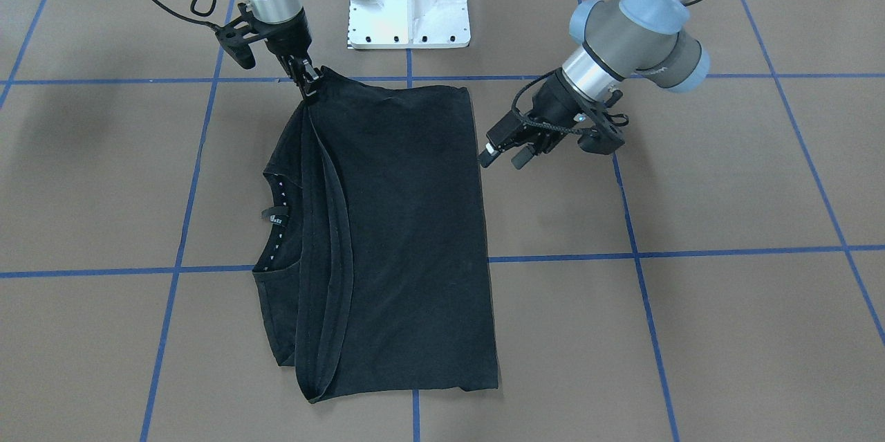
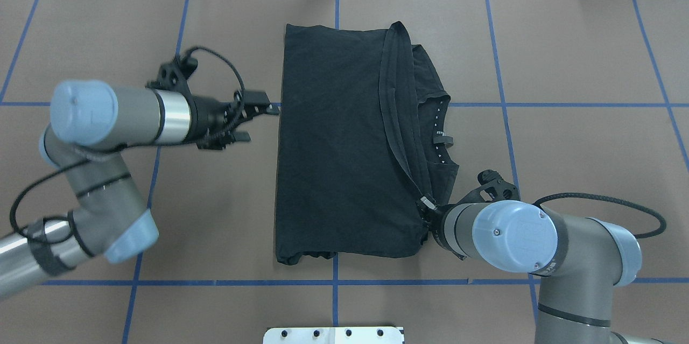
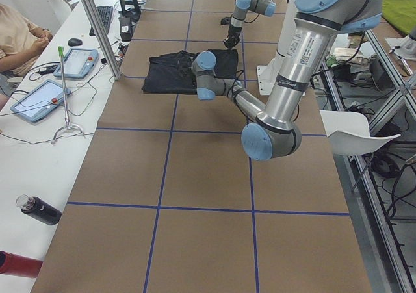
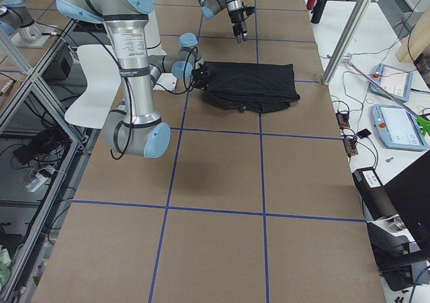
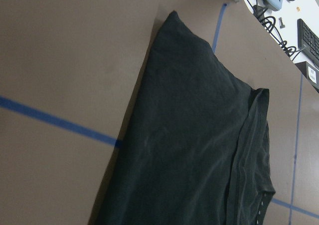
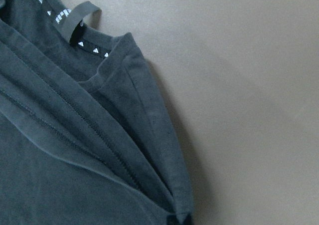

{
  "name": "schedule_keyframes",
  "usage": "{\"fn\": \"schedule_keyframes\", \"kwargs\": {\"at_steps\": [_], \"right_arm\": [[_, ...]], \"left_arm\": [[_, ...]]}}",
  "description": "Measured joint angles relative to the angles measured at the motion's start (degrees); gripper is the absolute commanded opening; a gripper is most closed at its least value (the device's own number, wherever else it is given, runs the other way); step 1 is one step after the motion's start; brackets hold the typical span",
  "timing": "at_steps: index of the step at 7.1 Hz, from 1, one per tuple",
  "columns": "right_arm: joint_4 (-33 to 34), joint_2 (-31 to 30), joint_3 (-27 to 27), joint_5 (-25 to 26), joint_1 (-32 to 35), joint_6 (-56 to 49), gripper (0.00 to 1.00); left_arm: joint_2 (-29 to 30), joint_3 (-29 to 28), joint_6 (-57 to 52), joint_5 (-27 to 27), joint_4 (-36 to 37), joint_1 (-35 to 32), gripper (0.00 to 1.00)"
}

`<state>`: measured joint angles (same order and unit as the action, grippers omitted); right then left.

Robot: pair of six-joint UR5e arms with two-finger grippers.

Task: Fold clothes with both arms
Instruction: 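Lower the left gripper to the shirt's edge nearest the robot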

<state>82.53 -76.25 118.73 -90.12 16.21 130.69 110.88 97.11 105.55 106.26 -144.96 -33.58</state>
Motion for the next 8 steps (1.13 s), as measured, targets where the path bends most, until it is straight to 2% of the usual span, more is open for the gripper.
{"fn": "schedule_keyframes", "kwargs": {"at_steps": [1,2,3,4,5,8], "right_arm": [[0.00,-0.02,0.08,0.02,0.00,0.02,0.00],[0.00,-0.03,0.16,0.01,0.02,0.06,0.00],[0.00,-0.04,0.18,-0.03,0.03,0.08,0.00],[0.00,-0.04,0.15,-0.05,0.04,0.08,0.00],[0.00,-0.04,0.12,-0.06,0.03,0.09,0.00],[0.00,-0.04,-0.08,0.00,-0.01,0.05,0.00]], "left_arm": [[-2.10,1.45,4.04,-3.47,0.02,5.40,0.89],[-3.45,2.32,6.79,-6.44,0.05,10.09,0.89],[-4.71,3.66,7.72,-7.73,0.18,12.74,0.94],[-6.16,5.15,8.01,-8.42,0.37,14.23,1.00],[-7.37,6.16,8.31,-9.16,0.46,15.74,1.00],[-8.37,5.93,8.67,-10.11,0.75,18.46,0.80]]}}
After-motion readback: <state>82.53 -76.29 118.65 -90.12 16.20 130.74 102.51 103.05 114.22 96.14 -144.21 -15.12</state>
